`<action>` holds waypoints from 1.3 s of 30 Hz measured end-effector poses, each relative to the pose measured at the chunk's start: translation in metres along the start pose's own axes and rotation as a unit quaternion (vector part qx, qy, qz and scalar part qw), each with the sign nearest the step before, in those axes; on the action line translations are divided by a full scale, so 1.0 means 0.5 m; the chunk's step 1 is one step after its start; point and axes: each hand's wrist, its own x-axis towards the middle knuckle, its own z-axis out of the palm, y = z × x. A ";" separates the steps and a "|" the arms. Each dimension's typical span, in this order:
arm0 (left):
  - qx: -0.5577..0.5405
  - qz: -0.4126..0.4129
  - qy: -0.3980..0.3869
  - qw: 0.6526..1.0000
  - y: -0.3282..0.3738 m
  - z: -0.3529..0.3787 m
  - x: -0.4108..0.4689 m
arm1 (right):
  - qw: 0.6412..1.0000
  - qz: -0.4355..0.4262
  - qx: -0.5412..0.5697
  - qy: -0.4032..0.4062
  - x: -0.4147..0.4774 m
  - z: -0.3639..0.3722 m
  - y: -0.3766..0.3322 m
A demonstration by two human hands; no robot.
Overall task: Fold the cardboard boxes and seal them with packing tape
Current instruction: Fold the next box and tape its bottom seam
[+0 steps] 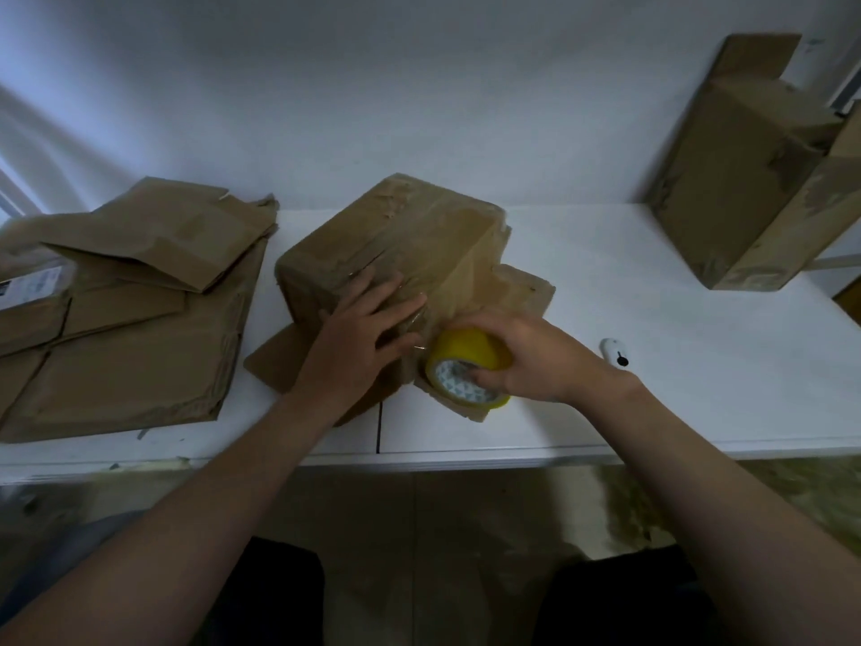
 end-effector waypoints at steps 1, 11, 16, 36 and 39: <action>-0.010 0.020 -0.010 1.000 -0.012 -0.006 0.009 | 1.000 -0.001 0.011 0.008 -0.003 0.002 -0.002; -0.109 -0.003 -0.062 0.992 -0.110 -0.081 0.057 | 0.998 0.004 0.054 0.034 0.009 0.036 -0.048; -0.088 -0.013 -0.053 0.995 -0.119 -0.086 0.061 | 0.999 0.001 0.031 0.042 0.030 0.037 -0.071; -0.543 -0.454 0.023 0.706 0.163 0.037 -0.047 | 0.997 0.008 0.059 0.057 -0.035 -0.016 -0.010; -0.533 -0.467 0.072 0.702 0.164 0.053 -0.043 | 0.977 0.163 -0.041 0.127 -0.062 -0.048 0.073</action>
